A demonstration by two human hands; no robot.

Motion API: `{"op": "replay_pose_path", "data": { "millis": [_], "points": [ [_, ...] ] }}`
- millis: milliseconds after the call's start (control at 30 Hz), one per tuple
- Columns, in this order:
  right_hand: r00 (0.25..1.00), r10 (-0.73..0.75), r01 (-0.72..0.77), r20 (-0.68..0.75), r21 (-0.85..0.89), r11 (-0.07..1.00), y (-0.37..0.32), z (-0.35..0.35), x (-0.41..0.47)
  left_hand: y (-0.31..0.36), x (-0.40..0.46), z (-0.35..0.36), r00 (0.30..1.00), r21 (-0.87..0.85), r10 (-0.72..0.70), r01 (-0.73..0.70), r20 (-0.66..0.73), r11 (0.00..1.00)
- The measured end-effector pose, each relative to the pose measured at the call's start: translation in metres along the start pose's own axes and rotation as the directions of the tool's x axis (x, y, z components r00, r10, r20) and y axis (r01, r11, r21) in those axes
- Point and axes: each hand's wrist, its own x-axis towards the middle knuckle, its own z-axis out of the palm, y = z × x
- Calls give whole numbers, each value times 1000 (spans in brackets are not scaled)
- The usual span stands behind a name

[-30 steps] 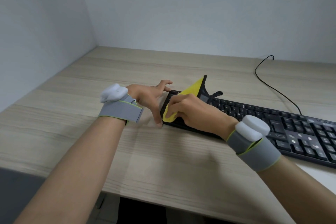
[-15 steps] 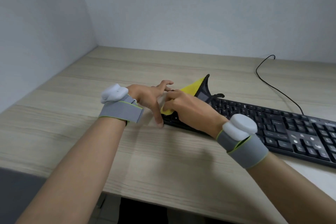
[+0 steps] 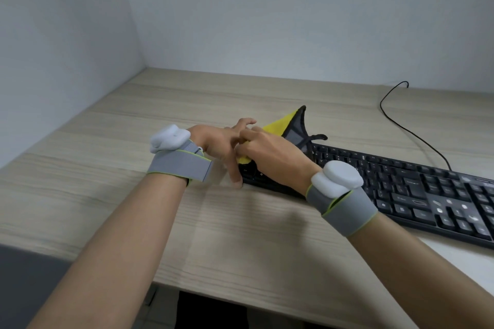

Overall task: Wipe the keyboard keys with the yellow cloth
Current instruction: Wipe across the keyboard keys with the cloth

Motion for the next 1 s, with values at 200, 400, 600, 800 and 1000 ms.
{"op": "replay_pose_path", "data": {
  "millis": [200,400,600,800,1000],
  "points": [
    [998,70,-70,0,15,997,5,-1,10,-4,0,1,999,7,-9,9,-47,1000],
    [999,-47,47,1,142,989,3,0,-4,-3,0,2,1000,-1,11,-11,4,1000],
    [997,81,-78,-16,135,988,17,-4,7,-7,-1,1,997,-2,22,-22,-68,1000],
    [998,-62,65,-18,277,959,5,-4,-13,-6,2,1,1000,-13,18,-18,-13,1000],
    [991,124,-108,-59,231,967,37,0,-5,-7,2,1,999,-15,10,-11,-54,1000]
  ]
}}
